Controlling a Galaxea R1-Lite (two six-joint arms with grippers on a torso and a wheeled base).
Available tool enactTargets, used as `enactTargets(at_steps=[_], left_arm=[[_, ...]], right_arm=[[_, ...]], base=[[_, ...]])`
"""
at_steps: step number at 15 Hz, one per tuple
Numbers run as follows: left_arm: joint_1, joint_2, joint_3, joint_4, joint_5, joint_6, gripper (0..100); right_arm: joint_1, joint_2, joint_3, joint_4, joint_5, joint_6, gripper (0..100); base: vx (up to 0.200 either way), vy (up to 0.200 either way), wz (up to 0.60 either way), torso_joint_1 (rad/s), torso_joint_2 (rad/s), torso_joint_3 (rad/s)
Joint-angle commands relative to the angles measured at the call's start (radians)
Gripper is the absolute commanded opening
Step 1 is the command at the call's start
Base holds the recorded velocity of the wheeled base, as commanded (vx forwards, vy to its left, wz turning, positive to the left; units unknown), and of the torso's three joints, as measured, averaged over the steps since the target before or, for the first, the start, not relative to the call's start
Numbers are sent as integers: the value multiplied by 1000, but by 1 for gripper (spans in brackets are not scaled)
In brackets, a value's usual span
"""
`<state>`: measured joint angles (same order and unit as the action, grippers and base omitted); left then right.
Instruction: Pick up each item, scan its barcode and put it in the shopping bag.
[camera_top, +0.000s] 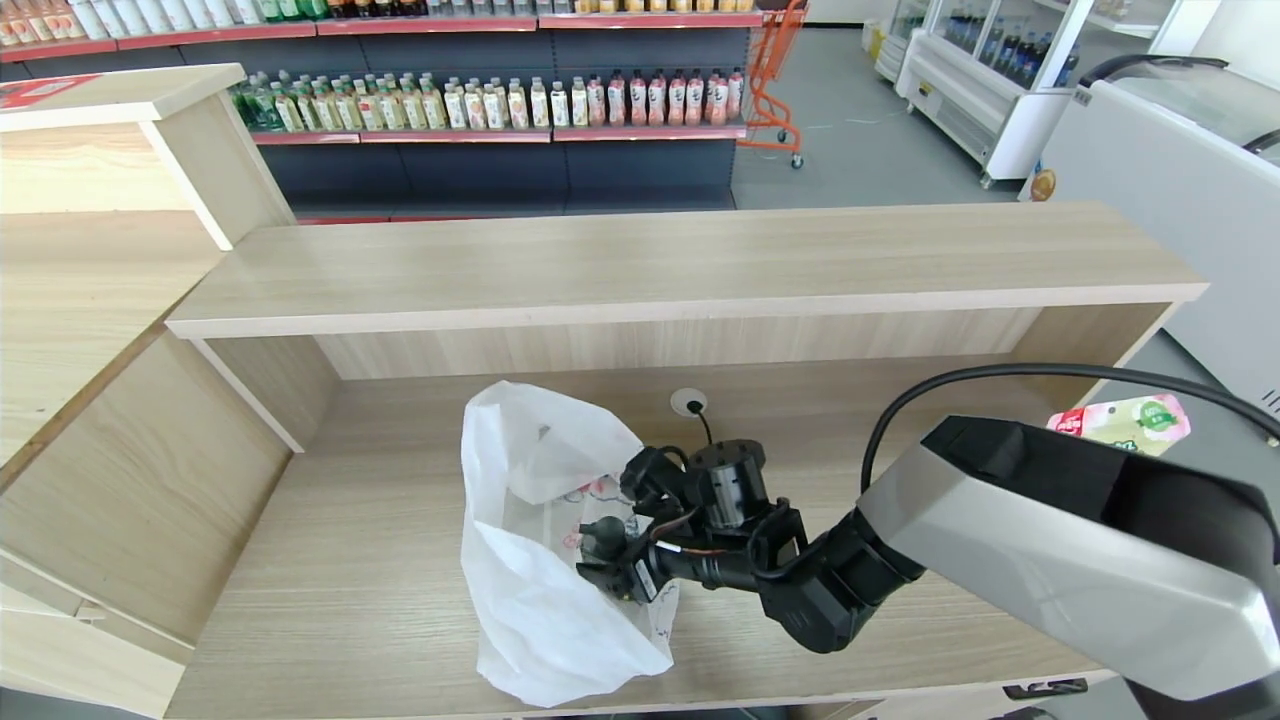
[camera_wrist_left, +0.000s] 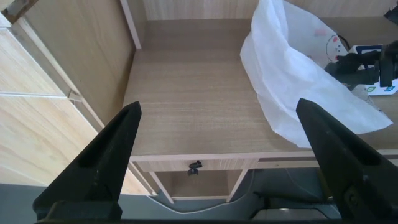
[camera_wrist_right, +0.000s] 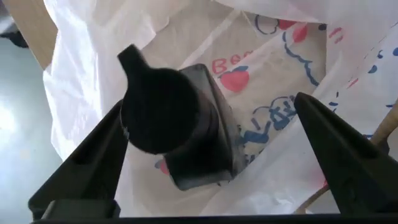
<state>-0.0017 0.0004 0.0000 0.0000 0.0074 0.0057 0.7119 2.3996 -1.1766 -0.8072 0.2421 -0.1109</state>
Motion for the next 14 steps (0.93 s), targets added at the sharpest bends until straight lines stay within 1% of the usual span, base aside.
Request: enactTargets(at_steps=[1, 3, 5, 6, 8, 10, 12, 14], left_arm=[[0, 0, 0, 0, 0, 0, 100], [0, 0, 0, 0, 0, 0, 100], [2, 0, 0, 0, 0, 0, 100], [2, 0, 0, 0, 0, 0, 100], [2, 0, 0, 0, 0, 0, 100], [2, 0, 0, 0, 0, 0, 100], [0, 0, 0, 0, 0, 0, 100], [0, 0, 0, 0, 0, 0, 100]], right_arm=[[3, -27, -15, -6, 0, 99, 100], [-6, -65, -2, -6, 0, 243, 100], [-52, -119, 41, -21, 0, 404, 100], [-74, -143, 63, -26, 0, 453, 100], [-129, -201, 130, -26, 5, 502, 100], [-158, -237, 143, -18, 6, 594, 100], [-158, -296, 144, 19, 3, 691, 100], [-170, -366, 187, 51, 3, 741, 100]], base=[[0, 0, 0, 0, 0, 0], [0, 0, 0, 0, 0, 0], [0, 0, 0, 0, 0, 0], [0, 0, 0, 0, 0, 0], [0, 0, 0, 0, 0, 0], [0, 0, 0, 0, 0, 0], [0, 0, 0, 0, 0, 0], [0, 0, 0, 0, 0, 0]])
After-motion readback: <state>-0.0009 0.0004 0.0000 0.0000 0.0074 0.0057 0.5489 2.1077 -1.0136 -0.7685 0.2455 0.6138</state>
